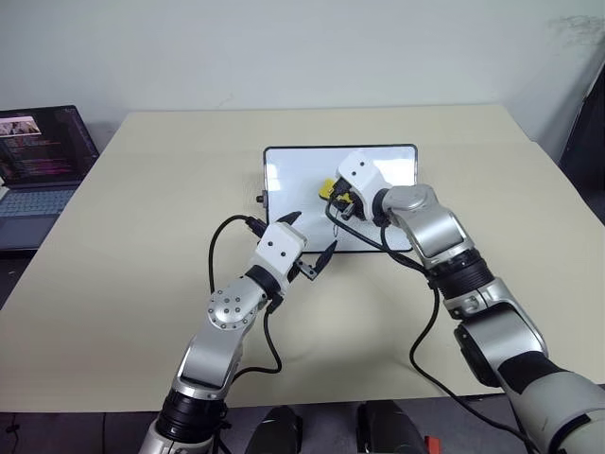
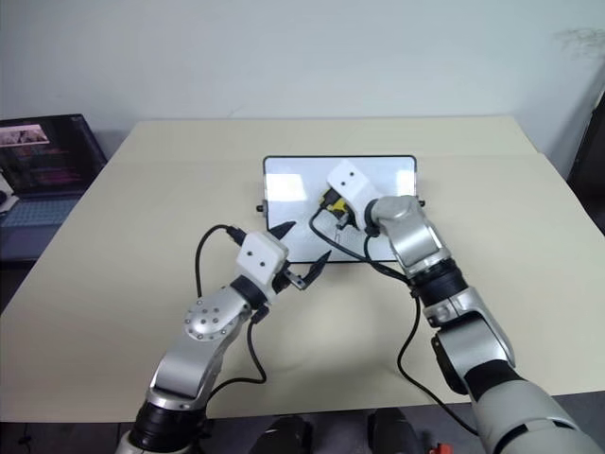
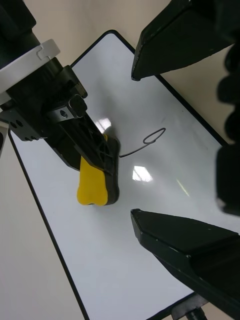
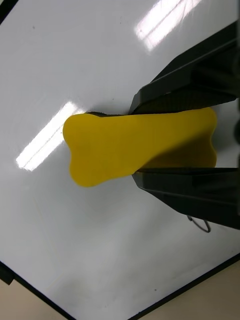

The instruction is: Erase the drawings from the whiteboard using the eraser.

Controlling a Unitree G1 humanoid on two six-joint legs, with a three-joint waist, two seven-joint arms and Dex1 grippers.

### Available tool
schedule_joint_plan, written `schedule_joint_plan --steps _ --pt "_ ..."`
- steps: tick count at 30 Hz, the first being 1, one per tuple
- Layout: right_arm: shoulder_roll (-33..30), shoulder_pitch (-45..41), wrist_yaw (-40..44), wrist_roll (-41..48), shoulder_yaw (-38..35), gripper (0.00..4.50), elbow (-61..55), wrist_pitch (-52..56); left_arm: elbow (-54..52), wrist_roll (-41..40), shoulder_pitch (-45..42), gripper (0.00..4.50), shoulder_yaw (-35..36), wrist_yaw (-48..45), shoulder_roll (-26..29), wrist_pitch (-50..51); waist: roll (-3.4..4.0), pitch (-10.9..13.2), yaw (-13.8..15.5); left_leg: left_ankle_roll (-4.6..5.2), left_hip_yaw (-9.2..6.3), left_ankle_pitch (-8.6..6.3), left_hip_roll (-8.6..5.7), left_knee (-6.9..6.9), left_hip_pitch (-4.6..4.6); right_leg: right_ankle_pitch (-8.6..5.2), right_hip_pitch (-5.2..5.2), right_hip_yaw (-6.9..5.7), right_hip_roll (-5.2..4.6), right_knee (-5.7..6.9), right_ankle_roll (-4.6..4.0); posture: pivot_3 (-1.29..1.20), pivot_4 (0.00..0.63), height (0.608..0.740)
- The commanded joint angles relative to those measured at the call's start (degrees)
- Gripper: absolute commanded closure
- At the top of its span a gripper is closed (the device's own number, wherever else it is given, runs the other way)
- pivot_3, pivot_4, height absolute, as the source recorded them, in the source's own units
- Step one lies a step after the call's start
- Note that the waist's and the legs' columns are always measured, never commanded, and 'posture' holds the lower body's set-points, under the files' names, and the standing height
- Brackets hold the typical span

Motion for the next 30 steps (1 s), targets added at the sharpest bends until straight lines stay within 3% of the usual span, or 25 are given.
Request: schedule_joint_plan --steps 1,18,30 --pt "-2.39 0.34 0.26 -1.6 0.14 3.36 -0.24 0.5 -3.33 0.31 -0.11 0.0 0.17 0.99 -0.54 -0.33 0.0 0.0 0.06 0.0 -0.01 0.0 0.0 0.01 0.02 0.0 0.03 -0.01 0.0 0.01 0.0 0.0 0.15 0.74" --pt "-10.47 7.29 3.3 -1.15 -0.14 3.36 -9.53 5.2 -2.54 -0.32 -0.72 0.0 0.14 0.42 -0.13 -0.79 -0.01 0.0 0.2 0.0 -0.01 0.0 0.0 0.05 0.03 0.0 0.09 -0.02 -0.01 0.02 0.01 0.0 0.15 0.74" --pt "-9.01 7.64 1.76 1.74 -3.46 3.36 -17.85 11.5 -3.74 -0.74 -1.07 0.0 0.65 -0.75 0.58 -0.08 -0.02 0.0 0.17 0.0 -0.01 0.01 0.0 0.05 0.02 0.0 0.08 -0.02 -0.01 0.0 0.01 0.0 0.15 0.74"
